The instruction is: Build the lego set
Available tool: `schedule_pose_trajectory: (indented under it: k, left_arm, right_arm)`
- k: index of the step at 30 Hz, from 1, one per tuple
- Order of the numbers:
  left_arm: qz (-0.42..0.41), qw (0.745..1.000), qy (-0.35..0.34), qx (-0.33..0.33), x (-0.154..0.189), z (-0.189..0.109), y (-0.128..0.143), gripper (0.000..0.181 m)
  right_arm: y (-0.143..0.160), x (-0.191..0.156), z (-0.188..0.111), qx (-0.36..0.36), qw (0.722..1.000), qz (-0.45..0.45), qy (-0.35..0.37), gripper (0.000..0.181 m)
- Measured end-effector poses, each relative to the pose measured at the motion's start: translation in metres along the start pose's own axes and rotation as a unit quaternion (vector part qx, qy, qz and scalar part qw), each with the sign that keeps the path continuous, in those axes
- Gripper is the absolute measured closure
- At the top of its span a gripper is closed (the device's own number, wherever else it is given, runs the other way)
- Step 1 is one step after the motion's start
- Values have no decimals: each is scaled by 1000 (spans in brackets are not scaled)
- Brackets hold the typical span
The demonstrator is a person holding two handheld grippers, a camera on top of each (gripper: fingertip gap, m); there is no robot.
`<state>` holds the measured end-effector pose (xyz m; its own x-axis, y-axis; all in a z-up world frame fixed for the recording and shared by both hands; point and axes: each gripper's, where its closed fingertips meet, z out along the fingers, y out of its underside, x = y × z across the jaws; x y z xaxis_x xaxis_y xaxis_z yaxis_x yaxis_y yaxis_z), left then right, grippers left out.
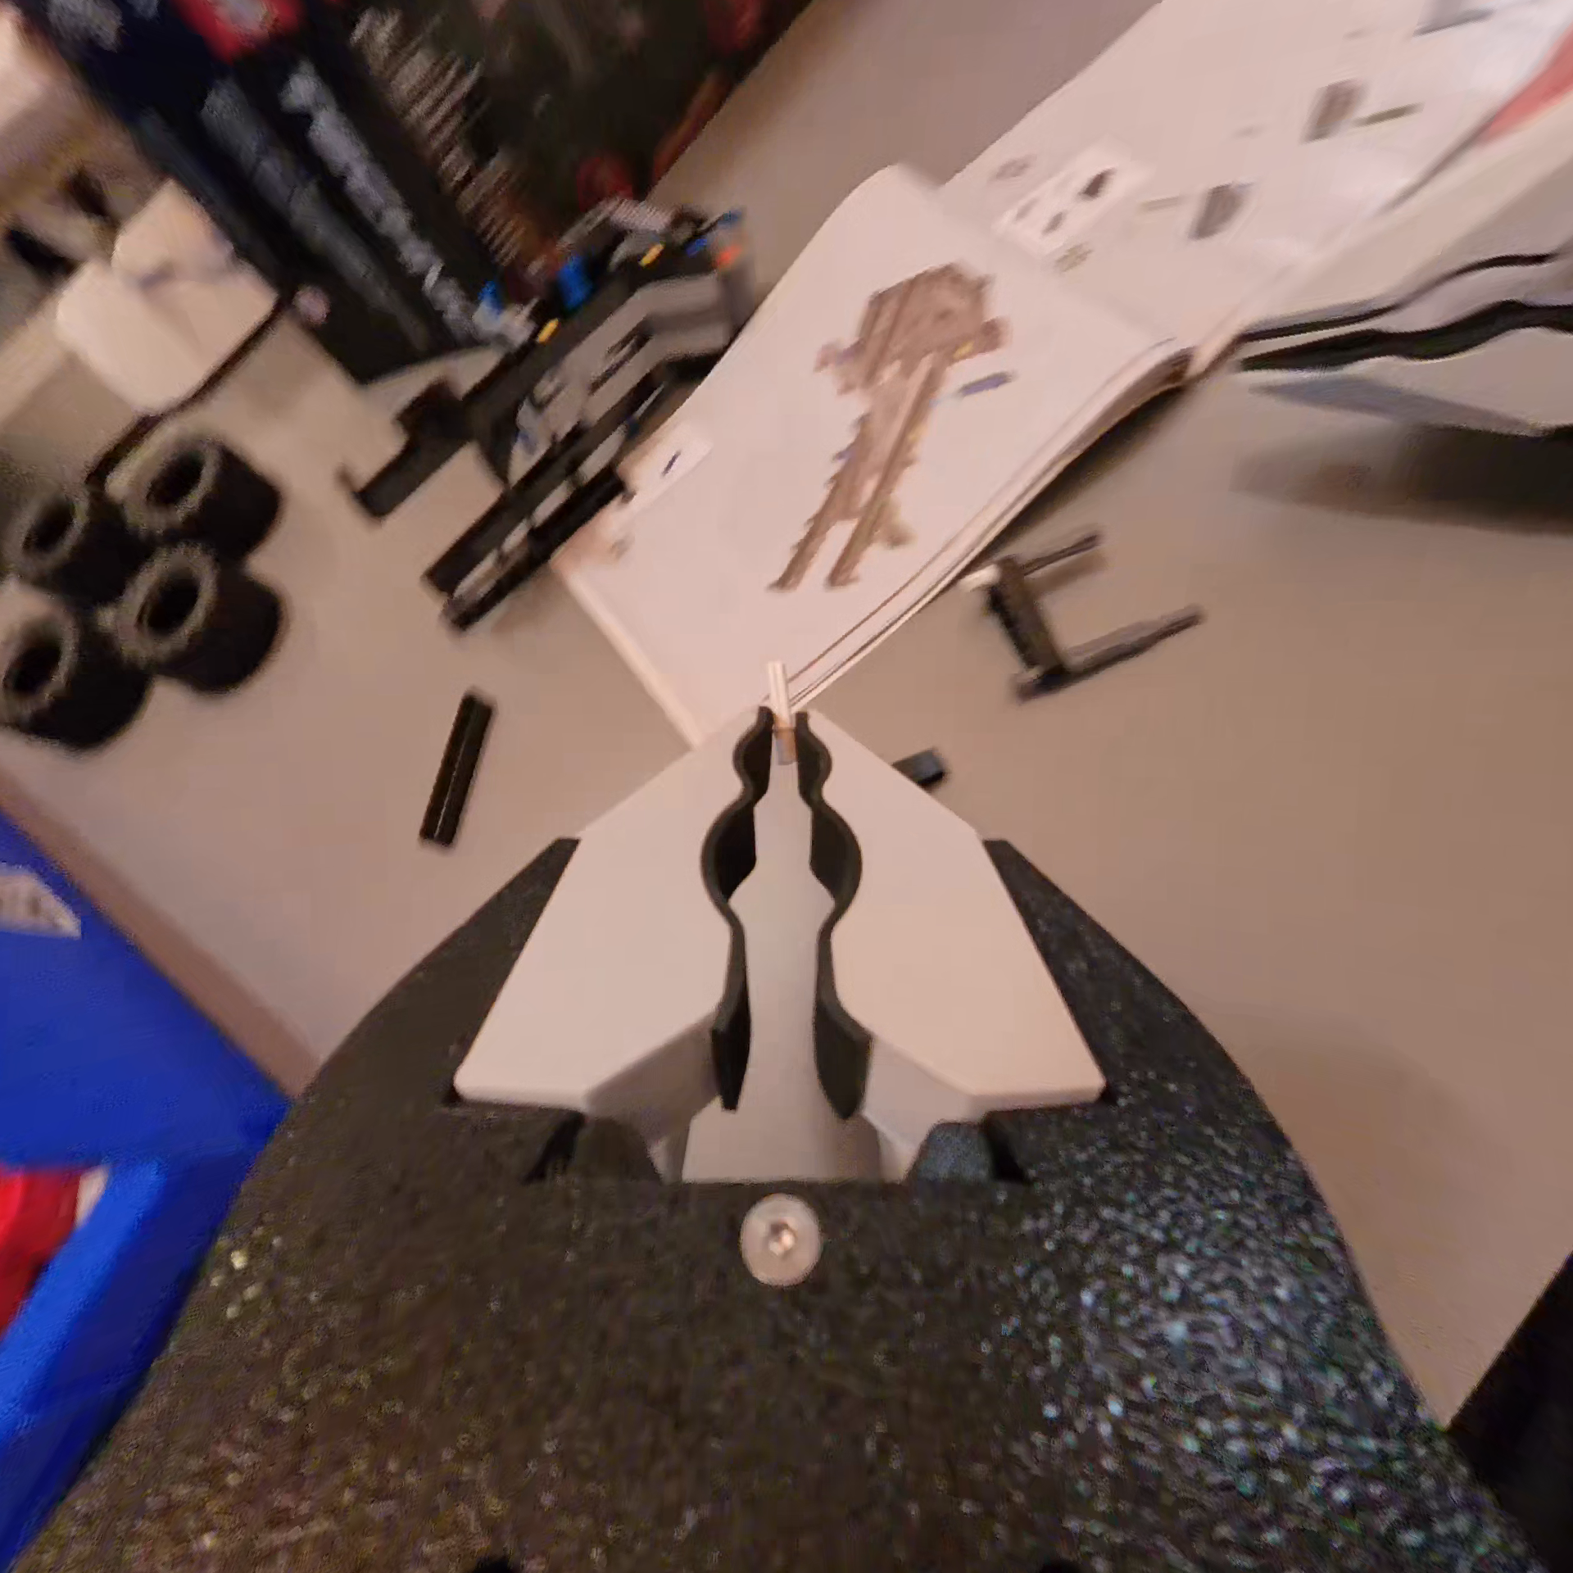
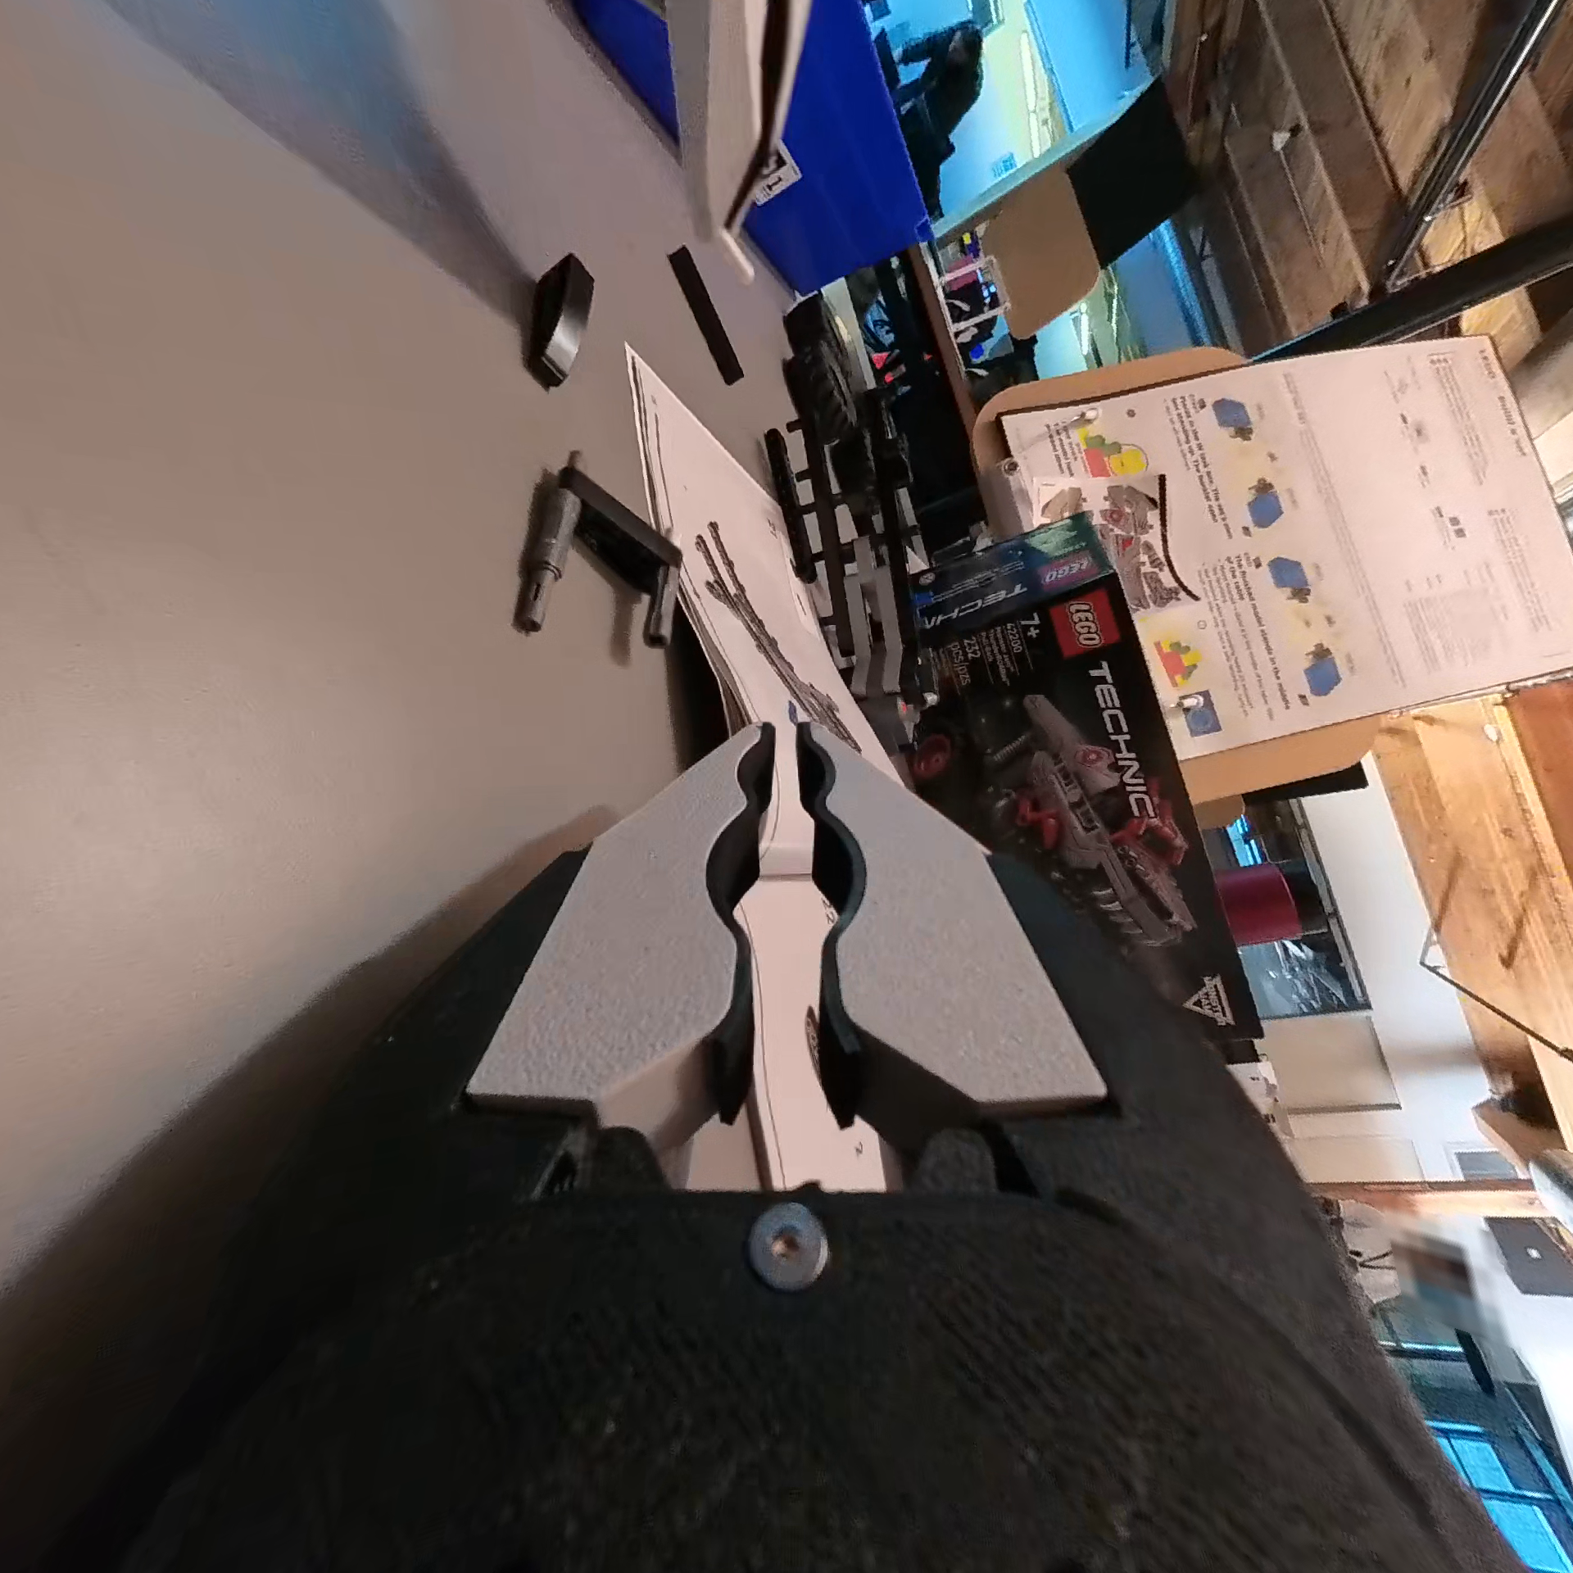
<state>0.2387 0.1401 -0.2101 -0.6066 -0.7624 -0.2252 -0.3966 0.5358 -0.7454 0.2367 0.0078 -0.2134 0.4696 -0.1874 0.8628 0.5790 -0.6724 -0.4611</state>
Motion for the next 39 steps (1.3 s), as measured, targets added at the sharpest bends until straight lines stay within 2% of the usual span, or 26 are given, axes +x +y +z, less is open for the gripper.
schedule_pose_trajectory:
  k: [4,8,11,14,17,21,24,27,31,36,39]
  left_arm:
    - [104,991,62,49,44,12,-28,178]
    - [117,989,84,35,63,29,-34,178]
    - [85,991,96,42,73,33,-44,178]
    - [-12,987,133,91,86,34,-64,178]
    - [-135,954,228,139,107,29,-84,178]
    - [-254,911,260,196,99,24,-99,178]
    - [-340,862,291,240,93,18,-110,178]
    - [-397,818,333,251,99,16,-114,178]
    - [-426,795,335,272,100,15,-118,178]
    - [-444,768,335,317,96,9,-126,178]
    - [-445,767,317,335,94,10,-126,178]
  right_arm:
    - [2,6,-1,0,1000,15,11,173]
    - [-5,7,-3,16,1000,-8,22,167]
    - [-6,4,-2,10,999,-30,25,164]
    - [-13,7,-1,20,999,-14,33,161]
    - [-20,18,-4,31,997,-8,69,155]
    - [-23,27,-8,39,995,2,94,149]
    - [-26,41,-12,50,990,45,126,149]
    - [-35,47,-15,74,984,90,136,151]
    - [-34,50,-16,75,980,120,142,159]
    - [-25,62,-18,91,955,243,142,163]
    - [-33,61,-19,124,947,270,121,160]
